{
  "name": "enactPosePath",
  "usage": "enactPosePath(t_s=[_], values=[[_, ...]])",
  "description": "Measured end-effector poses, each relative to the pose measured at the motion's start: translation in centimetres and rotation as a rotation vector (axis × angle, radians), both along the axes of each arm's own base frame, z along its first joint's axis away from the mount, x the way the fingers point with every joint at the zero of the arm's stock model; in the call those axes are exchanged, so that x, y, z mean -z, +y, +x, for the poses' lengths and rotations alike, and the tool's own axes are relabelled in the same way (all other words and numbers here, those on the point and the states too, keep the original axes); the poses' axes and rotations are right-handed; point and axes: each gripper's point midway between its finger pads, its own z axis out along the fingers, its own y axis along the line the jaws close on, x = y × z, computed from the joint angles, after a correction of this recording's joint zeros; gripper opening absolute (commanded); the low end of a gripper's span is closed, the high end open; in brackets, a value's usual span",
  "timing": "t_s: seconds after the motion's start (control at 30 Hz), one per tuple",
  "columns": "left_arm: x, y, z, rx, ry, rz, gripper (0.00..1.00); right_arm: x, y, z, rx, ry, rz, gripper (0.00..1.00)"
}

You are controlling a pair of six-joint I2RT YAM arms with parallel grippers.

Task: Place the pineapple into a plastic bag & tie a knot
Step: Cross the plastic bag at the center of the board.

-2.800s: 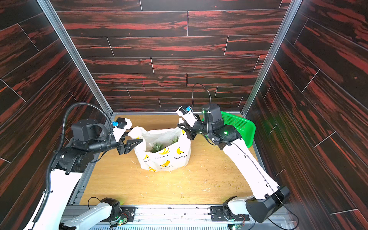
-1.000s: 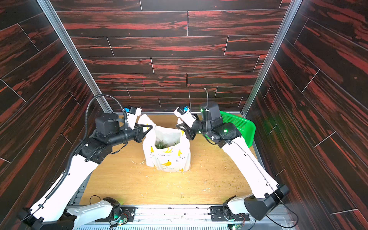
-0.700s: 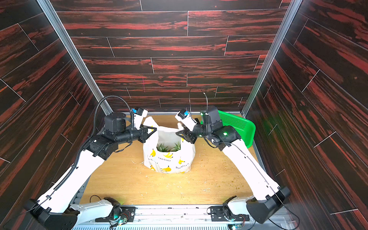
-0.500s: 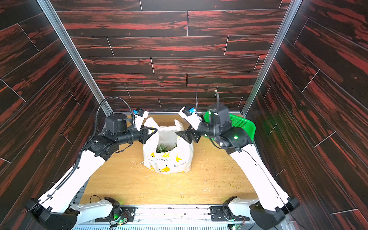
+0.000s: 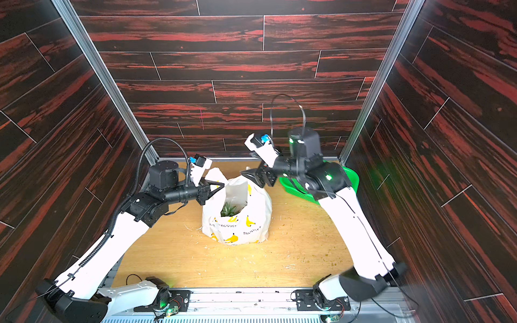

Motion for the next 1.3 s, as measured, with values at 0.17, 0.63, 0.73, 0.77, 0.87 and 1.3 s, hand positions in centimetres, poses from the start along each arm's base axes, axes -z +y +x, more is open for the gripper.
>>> enactPosePath(t_s=[0.17,0.63,0.73,0.77,0.87,1.3], values=[[-0.2,-0.4,-0.8,0.063,-0.031,0.011,0.0,1.1,2.3,0.7,-0.107,0.056,0.003,0.74],[-1.1,-0.9,-1.7,0.14,-0.071,0.015,0.0,1.3,6.8,-2.2,-0.338,0.122,0.041,0.69],[-1.0,-1.0,-1.6,0.147,-0.066,0.014,0.0,1.8,7.5,-2.1,-0.347,0.14,0.04,0.68],[-1.0,-1.1,-1.6,0.148,-0.064,0.014,0.0,2.0,7.6,-2.0,-0.349,0.146,0.038,0.67],[-1.0,-1.2,-1.7,0.156,-0.063,0.011,0.0,2.6,8.2,-1.5,-0.346,0.164,0.032,0.64],[-1.1,-1.3,-1.7,0.166,-0.057,0.008,0.0,4.6,9.8,-1.1,-0.371,0.237,0.02,0.46]])
